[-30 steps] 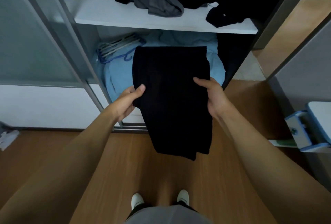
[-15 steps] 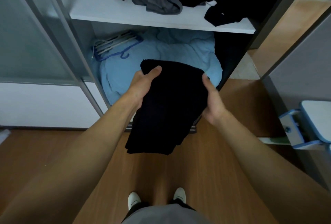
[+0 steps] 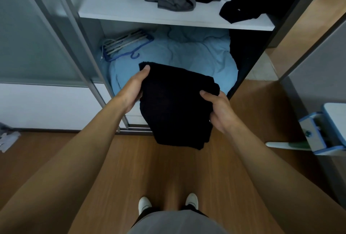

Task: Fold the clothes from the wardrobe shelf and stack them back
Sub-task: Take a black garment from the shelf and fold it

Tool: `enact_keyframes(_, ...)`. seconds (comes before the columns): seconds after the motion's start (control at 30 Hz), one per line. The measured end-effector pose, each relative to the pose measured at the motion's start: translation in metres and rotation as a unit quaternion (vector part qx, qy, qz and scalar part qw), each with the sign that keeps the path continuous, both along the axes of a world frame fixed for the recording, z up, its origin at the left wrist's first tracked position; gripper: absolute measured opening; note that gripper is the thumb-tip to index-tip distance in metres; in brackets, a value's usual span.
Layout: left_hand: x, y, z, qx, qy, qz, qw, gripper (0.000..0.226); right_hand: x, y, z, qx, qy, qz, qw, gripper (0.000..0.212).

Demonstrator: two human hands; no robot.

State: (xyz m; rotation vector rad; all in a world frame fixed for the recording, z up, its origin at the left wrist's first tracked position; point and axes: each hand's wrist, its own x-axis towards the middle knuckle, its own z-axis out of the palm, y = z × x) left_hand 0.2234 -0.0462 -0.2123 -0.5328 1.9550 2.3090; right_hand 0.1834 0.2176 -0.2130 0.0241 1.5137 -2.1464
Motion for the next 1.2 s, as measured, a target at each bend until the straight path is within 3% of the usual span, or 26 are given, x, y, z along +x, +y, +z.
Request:
enact_keyframes(0.23, 0.002, 0.025, -0.009, 0.054, -0.102, 0.084, 0.990, 0.036, -0.007, 0.006, 0.012, -0.042, -0.048, 0.000, 0.998, 0.038)
enact_keyframes(0.37, -0.008, 0.021, -0.006, 0.000, -0.135, 0.139, 0.981, 0.026, -0.007, 0.007, 0.015, 0.040, -0.019, 0.040, 0.998, 0.032)
enact_keyframes(0.43, -0.009, 0.015, -0.009, -0.007, -0.119, 0.146, 0.982, 0.036, -0.005, 0.006, 0.013, 0.081, -0.020, 0.051, 0.995, 0.031)
enact_keyframes(0.47, -0.008, 0.010, -0.011, -0.006, -0.102, 0.140, 0.985, 0.052, -0.005, 0.005, 0.012, 0.094, -0.026, 0.052, 0.994, 0.031)
enact_keyframes(0.53, -0.002, -0.001, -0.016, -0.038, -0.065, 0.090, 0.993, 0.086, -0.006, 0.001, 0.010, 0.122, -0.040, 0.044, 0.991, 0.030)
enact_keyframes(0.63, 0.008, -0.006, -0.017, -0.161, -0.019, -0.059, 0.985, 0.100, -0.008, -0.007, 0.010, 0.172, -0.073, -0.008, 0.982, 0.036)
enact_keyframes(0.77, 0.012, 0.000, -0.008, -0.269, -0.051, -0.204, 0.940, 0.115, -0.007, -0.019, 0.007, 0.199, -0.076, -0.076, 0.974, 0.039)
enact_keyframes(0.87, 0.014, 0.002, -0.001, -0.354, -0.098, -0.256, 0.894, 0.128, -0.008, -0.025, 0.006, 0.188, -0.068, -0.101, 0.975, 0.041)
enact_keyframes(0.93, 0.015, 0.000, 0.001, -0.391, -0.107, -0.267, 0.874, 0.115, -0.009, -0.026, 0.007, 0.180, -0.066, -0.091, 0.977, 0.058)
enact_keyframes(1.0, 0.015, 0.001, 0.003, -0.426, -0.100, -0.272, 0.857, 0.078, -0.011, -0.022, 0.008, 0.190, -0.056, -0.058, 0.978, 0.079)
enact_keyframes(1.03, 0.014, 0.001, 0.004, -0.444, -0.098, -0.271, 0.848, 0.062, -0.011, -0.020, 0.009, 0.202, -0.046, -0.032, 0.978, 0.080)
enact_keyframes(1.1, 0.013, 0.000, 0.006, -0.466, -0.099, -0.261, 0.839, 0.040, -0.012, -0.019, 0.013, 0.239, -0.017, 0.030, 0.970, 0.060)
enact_keyframes(1.2, 0.013, -0.008, 0.006, -0.445, -0.110, -0.216, 0.862, 0.025, -0.013, -0.019, 0.023, 0.257, -0.008, 0.143, 0.956, 0.037)
